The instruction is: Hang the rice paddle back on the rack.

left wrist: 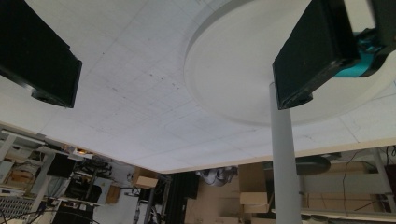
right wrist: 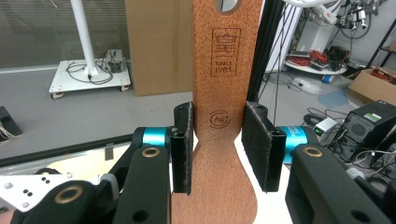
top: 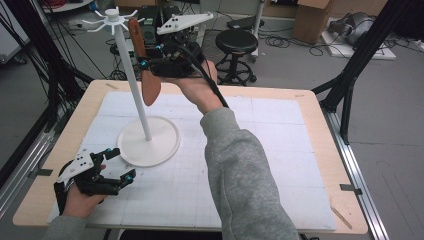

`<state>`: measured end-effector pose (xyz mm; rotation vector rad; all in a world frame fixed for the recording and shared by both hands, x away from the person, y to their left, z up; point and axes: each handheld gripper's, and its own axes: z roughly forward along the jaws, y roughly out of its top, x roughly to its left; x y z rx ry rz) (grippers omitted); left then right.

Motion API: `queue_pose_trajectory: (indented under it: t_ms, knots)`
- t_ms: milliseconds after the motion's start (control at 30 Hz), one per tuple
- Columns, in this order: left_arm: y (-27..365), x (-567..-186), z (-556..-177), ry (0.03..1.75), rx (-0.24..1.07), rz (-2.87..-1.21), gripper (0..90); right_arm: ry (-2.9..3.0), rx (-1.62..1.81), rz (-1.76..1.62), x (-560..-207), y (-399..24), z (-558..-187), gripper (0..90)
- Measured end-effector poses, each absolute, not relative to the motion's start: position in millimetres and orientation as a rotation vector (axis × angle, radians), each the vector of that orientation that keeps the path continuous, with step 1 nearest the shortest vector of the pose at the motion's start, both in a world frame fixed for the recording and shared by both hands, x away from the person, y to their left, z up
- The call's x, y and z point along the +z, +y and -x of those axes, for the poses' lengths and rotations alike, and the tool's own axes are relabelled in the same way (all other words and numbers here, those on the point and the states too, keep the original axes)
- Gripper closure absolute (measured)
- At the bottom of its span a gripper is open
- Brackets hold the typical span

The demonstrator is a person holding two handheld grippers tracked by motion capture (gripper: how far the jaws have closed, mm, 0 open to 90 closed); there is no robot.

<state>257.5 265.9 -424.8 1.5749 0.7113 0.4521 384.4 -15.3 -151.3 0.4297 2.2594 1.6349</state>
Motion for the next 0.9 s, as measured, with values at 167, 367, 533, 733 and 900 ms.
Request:
queue_pose_trajectory:
  t_ms: [167, 367, 533, 733, 900]
  knots:
    - [266, -425, -258, 0.711, 0.451, -1.575, 1.8, 2.253, 1.624, -0.434, -152, -12, -385, 64.4]
    - [266, -425, -258, 0.718, 0.457, -1.572, 1.8, 2.240, 1.614, -0.437, -153, -11, -388, 64.4]
    - [266, -425, -258, 0.718, 0.457, -1.574, 1.8, 2.244, 1.616, -0.429, -154, -8, -387, 64.4]
    - [267, -425, -257, 0.712, 0.460, -1.568, 1.8, 2.244, 1.599, -0.428, -155, -4, -388, 64.4]
    - [267, -425, -257, 0.712, 0.454, -1.570, 1.8, 2.248, 1.589, -0.439, -157, -2, -390, 64.4]
